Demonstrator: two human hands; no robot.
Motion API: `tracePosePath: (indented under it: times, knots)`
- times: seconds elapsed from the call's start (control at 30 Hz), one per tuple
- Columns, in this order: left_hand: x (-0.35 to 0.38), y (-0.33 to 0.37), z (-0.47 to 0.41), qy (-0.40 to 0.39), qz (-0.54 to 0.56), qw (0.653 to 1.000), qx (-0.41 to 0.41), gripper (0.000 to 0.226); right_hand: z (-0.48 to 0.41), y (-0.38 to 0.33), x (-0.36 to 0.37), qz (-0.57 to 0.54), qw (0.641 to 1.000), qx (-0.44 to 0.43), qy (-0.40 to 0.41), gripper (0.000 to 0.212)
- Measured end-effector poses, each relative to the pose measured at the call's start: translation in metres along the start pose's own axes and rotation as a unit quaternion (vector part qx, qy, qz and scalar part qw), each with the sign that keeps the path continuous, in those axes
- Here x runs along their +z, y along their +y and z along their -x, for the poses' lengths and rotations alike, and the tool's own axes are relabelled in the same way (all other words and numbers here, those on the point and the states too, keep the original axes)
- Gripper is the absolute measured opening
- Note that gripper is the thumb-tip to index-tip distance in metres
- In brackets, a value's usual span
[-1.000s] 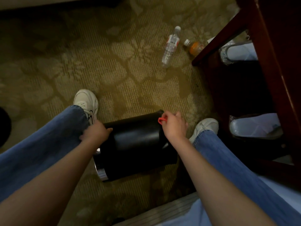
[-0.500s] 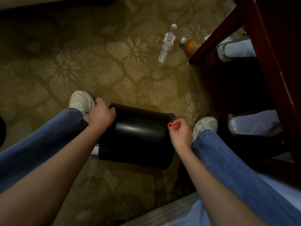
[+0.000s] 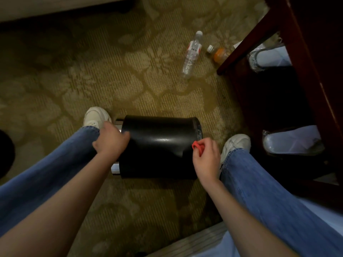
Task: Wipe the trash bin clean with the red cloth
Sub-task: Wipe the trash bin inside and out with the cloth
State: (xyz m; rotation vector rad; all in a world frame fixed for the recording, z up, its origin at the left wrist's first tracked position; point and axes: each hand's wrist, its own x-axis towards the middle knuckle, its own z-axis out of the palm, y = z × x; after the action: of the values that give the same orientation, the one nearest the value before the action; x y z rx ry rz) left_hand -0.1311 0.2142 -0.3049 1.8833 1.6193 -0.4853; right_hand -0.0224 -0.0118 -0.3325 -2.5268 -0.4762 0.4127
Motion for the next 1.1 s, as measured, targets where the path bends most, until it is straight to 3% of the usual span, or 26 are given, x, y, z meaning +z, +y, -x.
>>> tracePosePath:
  times: [0.07, 0.17, 0.23, 0.33, 0.57, 0.9, 1.0, 1.1]
  knots:
    - [0.000, 0.004, 0.004, -0.026, -0.102, 0.994, 0.024, 0.066, 0.003, 0.002, -0.001, 0.008, 1.000, -0.017, 0.003, 0.010]
    - [0.013, 0.019, 0.020, -0.042, -0.243, 0.951, 0.186, 0.095, 0.003, 0.003, -0.001, 0.015, 1.000, -0.022, -0.008, 0.010]
    - [0.028, 0.032, 0.032, -0.061, -0.279, 0.913, 0.291, 0.100, 0.004, 0.005, -0.002, 0.021, 0.999, -0.028, -0.021, 0.010]
    - [0.045, 0.042, 0.041, -0.085, -0.323, 0.872, 0.357, 0.098, 0.010, 0.012, -0.007, 0.041, 0.996, -0.043, -0.061, 0.011]
    - [0.048, 0.031, 0.034, -0.132, -0.353, 0.852, 0.363, 0.097, 0.031, 0.015, -0.014, 0.071, 0.991, -0.010, -0.114, 0.010]
    - [0.054, 0.025, 0.035, -0.163, -0.329, 0.858, 0.358, 0.094, 0.011, 0.004, -0.002, 0.066, 0.998, -0.011, 0.007, 0.010]
    - [0.056, 0.020, 0.041, -0.163, -0.330, 0.859, 0.356, 0.096, -0.039, -0.001, 0.003, 0.117, 0.992, -0.022, -0.029, 0.013]
    - [0.057, 0.023, 0.038, -0.159, -0.341, 0.859, 0.348, 0.109, -0.083, -0.006, 0.008, 0.133, 0.983, 0.007, -0.125, 0.016]
